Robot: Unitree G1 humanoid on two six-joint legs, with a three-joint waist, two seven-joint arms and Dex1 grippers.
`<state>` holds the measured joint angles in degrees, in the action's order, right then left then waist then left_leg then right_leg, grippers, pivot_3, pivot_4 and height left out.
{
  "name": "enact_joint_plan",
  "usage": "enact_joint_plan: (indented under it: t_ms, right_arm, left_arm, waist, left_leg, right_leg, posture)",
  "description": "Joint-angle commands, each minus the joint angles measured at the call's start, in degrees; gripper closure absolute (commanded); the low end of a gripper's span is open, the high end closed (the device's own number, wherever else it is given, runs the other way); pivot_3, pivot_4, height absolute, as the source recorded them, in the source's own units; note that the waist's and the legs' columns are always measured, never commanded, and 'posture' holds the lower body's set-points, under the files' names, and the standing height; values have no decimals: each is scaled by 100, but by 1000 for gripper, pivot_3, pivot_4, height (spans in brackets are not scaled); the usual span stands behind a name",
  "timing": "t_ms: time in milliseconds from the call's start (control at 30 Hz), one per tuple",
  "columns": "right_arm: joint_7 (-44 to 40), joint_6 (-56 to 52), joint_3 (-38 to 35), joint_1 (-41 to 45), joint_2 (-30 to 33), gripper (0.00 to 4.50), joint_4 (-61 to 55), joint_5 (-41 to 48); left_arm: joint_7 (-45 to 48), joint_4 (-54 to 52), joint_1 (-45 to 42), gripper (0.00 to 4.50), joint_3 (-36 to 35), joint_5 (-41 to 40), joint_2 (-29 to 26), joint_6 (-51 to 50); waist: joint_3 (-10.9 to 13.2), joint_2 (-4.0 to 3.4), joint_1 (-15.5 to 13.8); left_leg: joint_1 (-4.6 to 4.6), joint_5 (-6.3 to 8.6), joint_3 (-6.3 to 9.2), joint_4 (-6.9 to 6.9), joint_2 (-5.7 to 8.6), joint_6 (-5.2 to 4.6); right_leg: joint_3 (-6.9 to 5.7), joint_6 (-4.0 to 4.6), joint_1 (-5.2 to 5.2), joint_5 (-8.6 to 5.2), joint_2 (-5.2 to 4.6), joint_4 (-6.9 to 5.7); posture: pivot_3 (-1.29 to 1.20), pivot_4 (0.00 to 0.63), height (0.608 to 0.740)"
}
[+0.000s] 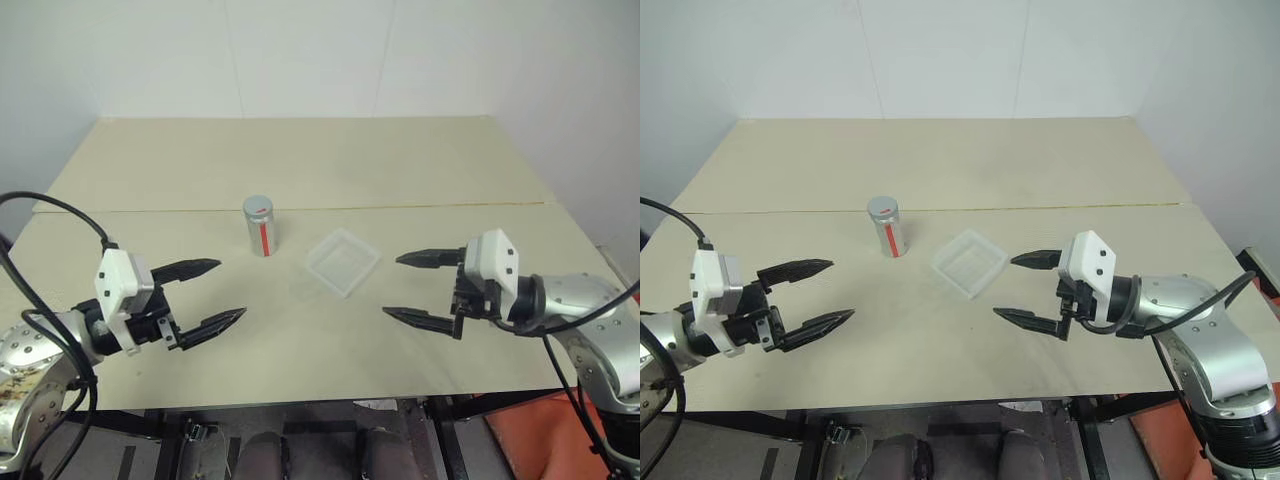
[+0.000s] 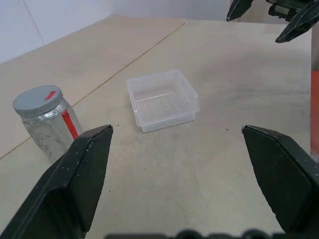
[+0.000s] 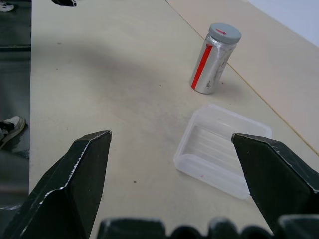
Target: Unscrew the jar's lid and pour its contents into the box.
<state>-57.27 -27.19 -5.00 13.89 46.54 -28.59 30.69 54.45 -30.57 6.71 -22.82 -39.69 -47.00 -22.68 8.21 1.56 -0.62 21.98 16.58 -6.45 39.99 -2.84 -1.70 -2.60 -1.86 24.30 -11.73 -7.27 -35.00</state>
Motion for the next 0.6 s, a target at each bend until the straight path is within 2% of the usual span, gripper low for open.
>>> enact_joint_plan:
  t_ms: [33,267,367,600]
  right_arm:
    - [-37,-1,-36,74,50,27,-107,110]
    - [-60,31,-28,82,52,27,-95,72]
    - [-59,39,-19,88,47,27,-97,63]
    - [-54,25,-7,152,63,27,-97,67]
  left_arm:
    - [-30,-154,30,0,-178,-4,17,106]
    - [-51,-101,55,0,-152,90,71,228]
    - [-579,8,-122,0,119,571,293,323]
    - [-2957,51,-989,0,1282,1765,1898,-168]
  waist:
    - [0,0,-1]
    - [0,0,-2]
    - [0,0,-7]
    - [0,8,-22]
  left_leg:
    - [0,0,0,0,0,0]
    - [0,0,0,0,0,0]
    - [0,0,0,0,1,0]
    - [-1,0,8,9,6,-1]
  right_leg:
    - [0,0,0,0,0,0]
    - [0,0,0,0,0,0]
    - [0,0,-1,0,0,0]
    - [-2,-4,-14,6,0,2]
  posture:
    - [0,150,740]
    - [0,150,740]
    - [0,150,740]
    - [0,150,740]
